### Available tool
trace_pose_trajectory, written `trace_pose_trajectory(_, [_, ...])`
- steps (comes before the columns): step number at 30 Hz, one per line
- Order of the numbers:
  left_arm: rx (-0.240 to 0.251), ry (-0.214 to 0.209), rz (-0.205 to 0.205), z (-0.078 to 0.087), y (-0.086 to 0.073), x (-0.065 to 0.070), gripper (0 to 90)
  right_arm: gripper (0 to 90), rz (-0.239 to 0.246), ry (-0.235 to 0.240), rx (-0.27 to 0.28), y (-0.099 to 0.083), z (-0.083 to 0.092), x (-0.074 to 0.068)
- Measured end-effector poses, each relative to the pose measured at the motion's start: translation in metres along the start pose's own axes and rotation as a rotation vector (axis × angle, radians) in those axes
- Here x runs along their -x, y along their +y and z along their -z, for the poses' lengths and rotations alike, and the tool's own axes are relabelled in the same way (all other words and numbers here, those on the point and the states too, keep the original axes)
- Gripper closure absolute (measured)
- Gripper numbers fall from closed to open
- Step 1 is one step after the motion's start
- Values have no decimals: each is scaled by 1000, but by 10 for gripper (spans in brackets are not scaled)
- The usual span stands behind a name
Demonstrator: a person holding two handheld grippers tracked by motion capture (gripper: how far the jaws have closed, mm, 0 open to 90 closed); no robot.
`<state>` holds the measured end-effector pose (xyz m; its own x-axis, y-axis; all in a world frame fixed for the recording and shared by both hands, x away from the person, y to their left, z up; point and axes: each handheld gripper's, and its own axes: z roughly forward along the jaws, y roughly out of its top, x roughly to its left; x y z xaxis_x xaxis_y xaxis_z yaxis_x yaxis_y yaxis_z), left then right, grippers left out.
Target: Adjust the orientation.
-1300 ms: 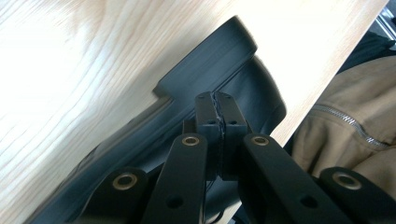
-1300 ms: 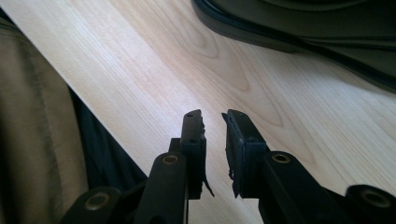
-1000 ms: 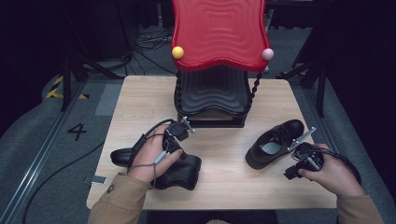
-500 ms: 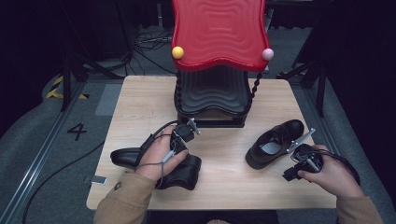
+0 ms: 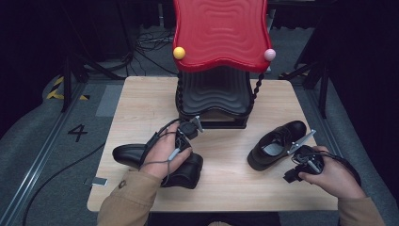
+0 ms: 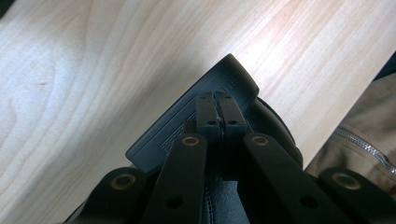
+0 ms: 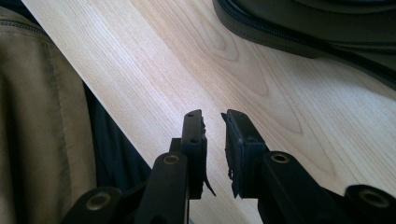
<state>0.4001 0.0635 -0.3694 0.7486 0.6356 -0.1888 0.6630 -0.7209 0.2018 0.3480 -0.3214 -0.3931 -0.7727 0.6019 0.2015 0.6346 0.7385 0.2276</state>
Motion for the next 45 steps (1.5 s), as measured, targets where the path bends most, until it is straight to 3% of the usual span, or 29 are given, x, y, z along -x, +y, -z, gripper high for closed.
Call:
trace_pose_trajectory(17, [-3,37,53,-2,20,-16,900,792,23,-8,20,0,2,-4])
trace_pose_trajectory(24, [35,75,74,-2,27,-16,898,800,27,-22,35,0,4,-6])
trace_pose_trajectory(27, [147,82,83,18,28,-8,898,805,52,-36,57,2,6,-9])
trace_pose_trajectory(34, [134,50,44,39,20,7,876,797,74,-39,62,6,3,-14])
trace_pose_trajectory(39, [117,23,27,45,10,16,820,788,83,-30,48,9,-1,-16])
trace_pose_trajectory(44, [101,20,36,37,9,19,658,775,92,-27,46,11,-3,-17])
trace_pose_trajectory(45, [105,41,50,31,10,16,614,768,93,-28,47,12,-4,-17])
